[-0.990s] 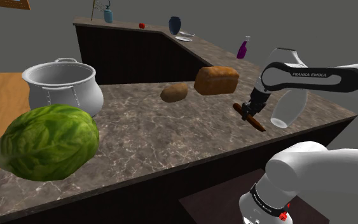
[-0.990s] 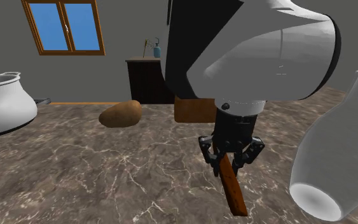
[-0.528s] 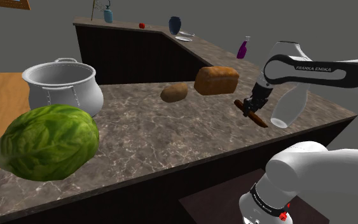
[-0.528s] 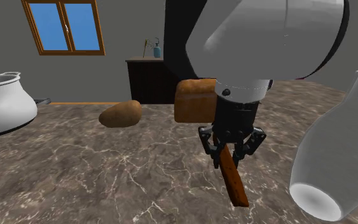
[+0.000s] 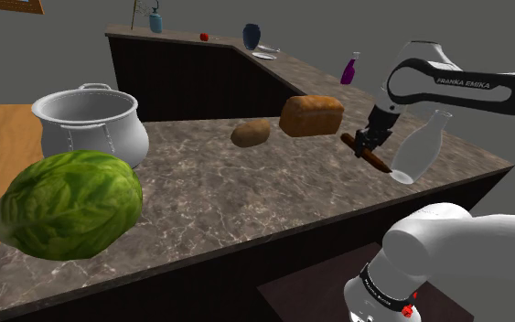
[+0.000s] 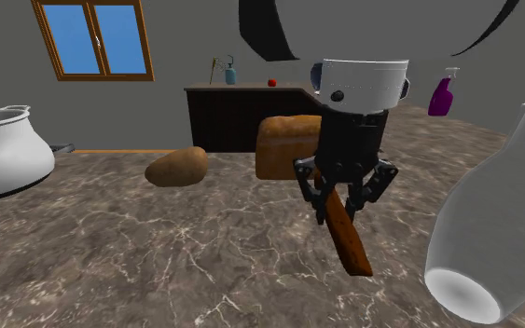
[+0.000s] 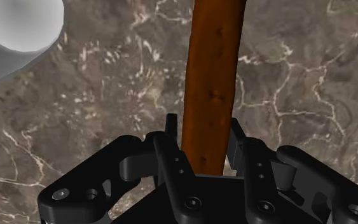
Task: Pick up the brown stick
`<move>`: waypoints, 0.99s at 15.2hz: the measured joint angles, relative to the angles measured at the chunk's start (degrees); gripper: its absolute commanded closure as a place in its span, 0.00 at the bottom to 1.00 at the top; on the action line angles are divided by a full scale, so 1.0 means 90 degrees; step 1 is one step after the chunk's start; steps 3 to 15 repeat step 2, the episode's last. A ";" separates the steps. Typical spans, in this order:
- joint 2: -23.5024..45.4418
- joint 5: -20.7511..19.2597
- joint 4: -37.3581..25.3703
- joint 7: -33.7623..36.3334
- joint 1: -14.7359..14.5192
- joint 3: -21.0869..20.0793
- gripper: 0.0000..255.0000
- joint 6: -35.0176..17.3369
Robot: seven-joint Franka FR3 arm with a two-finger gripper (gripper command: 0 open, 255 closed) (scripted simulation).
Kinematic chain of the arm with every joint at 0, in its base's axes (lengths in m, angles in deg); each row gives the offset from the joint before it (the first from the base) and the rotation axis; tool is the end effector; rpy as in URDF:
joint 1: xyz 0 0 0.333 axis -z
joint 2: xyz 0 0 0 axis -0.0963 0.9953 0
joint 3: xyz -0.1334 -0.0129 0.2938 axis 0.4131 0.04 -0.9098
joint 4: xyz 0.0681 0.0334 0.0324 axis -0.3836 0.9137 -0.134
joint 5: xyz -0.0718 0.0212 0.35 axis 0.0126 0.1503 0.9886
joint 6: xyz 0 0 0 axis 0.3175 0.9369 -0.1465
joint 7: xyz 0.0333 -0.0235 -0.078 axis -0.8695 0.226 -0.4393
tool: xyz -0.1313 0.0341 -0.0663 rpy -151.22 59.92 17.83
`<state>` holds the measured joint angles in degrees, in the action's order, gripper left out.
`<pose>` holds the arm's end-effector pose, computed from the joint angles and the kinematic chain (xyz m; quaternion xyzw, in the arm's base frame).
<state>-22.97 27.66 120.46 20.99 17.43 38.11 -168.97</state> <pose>0.2221 -0.1755 0.4685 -0.9869 0.1605 -0.0159 0.0048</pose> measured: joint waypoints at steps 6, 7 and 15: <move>-0.0023 0.0028 -0.0121 0.0000 -0.0009 -0.0036 1.00 0.0145; -0.0023 0.0028 -0.0121 0.0000 -0.0009 -0.0036 1.00 0.0145; -0.0023 0.0028 -0.0121 0.0000 -0.0009 -0.0036 1.00 0.0145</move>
